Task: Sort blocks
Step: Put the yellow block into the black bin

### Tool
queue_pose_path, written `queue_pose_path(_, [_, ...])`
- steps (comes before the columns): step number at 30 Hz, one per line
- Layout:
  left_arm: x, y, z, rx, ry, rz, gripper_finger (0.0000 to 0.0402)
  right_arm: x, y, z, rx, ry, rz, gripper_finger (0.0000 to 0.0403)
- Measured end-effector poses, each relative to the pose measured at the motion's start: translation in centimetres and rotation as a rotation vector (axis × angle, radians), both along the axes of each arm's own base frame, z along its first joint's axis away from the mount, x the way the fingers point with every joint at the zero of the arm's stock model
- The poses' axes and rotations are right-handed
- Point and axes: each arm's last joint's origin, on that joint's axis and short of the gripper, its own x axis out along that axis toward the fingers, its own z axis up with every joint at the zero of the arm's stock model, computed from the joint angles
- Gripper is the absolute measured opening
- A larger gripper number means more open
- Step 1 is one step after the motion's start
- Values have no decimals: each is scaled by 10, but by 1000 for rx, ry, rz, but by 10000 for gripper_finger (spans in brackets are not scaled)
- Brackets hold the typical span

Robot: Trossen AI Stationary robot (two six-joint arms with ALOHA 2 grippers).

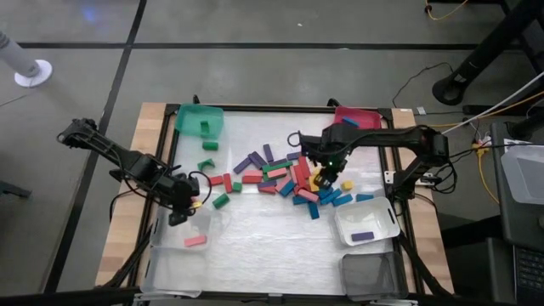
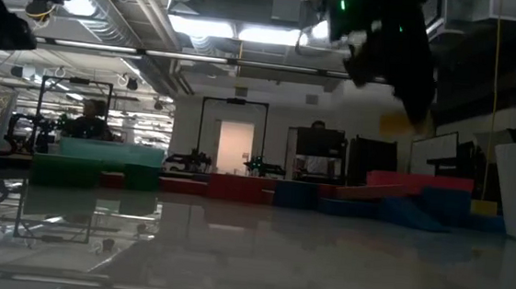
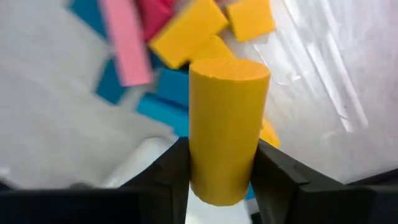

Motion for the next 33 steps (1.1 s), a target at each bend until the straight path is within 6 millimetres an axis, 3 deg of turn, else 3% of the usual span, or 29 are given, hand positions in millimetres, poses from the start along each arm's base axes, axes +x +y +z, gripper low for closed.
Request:
queue_pose_path(7, [6, 4, 2, 16, -55, 56, 147, 13, 50, 51, 53, -127, 16, 138])
queue_pose_path(13, [9, 9, 2, 26, -63, 99, 147, 6, 110, 63, 74, -125, 44, 138])
queue_pose_path(19, [11, 15, 2, 53, -74, 155, 147, -16, 167, 63, 77, -52, 21, 138])
queue_pose_path(26, [13, 20, 2, 62, -76, 199, 147, -55, 231, 63, 77, 13, -16, 138])
queue_pose_path(33, [14, 24, 2, 65, -75, 219, 147, -93, 284, 65, 91, -86, 23, 138])
